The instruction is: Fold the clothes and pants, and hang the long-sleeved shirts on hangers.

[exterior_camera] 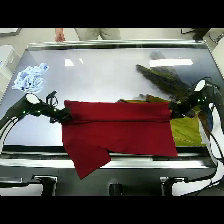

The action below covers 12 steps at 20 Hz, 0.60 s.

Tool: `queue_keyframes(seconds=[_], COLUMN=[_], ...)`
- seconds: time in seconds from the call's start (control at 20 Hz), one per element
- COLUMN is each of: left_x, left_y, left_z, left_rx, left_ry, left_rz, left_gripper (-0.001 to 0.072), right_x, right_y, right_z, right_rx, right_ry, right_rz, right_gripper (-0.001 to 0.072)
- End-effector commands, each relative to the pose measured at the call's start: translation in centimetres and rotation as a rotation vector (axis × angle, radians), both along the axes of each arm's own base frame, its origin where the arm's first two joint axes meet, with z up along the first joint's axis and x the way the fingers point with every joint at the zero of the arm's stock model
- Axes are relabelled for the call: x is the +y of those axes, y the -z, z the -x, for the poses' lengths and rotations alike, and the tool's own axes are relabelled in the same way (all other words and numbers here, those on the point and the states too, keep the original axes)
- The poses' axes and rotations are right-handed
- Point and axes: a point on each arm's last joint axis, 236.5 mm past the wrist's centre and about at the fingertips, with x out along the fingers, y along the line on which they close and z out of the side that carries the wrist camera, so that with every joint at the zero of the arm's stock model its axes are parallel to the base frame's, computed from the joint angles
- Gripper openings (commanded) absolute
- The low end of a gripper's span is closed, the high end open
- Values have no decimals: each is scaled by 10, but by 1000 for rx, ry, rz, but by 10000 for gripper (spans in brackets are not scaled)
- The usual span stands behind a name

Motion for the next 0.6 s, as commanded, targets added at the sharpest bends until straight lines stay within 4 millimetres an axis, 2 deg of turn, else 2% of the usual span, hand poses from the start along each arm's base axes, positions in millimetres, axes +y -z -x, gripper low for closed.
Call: queue_keyframes(seconds=[0.0,0.05,0.1,0.2,0.25,0.3,0.4,0.5,0.55], left_x=[5,12,21,42,48,51,46,31,23], left_y=[-8,-21,-37,-63,-68,-65,-41,-7,5], left_z=[-5,-8,-10,1,15,33,84,139,160], left_rx=[-4,-9,-25,-16,7,28,100,168,178], left_ry=[-12,-2,22,27,28,41,35,5,-3], left_rz=[3,13,21,30,37,37,41,65,80], left_gripper=[358,465,465,465,465,465,467,609,607], right_x=[-1,-6,-13,-34,-43,-51,-54,-44,-38], right_y=[-9,-21,-37,-58,-62,-63,-52,-36,-30], right_z=[3,2,3,15,27,42,67,92,100], right_rx=[11,5,2,14,39,66,86,106,115], right_ry=[-9,-32,-45,56,93,124,170,161,159], right_rz=[-1,10,4,-28,-48,-58,-68,-80,-91], right_gripper=[298,464,584,612,611,610,608,607,606])
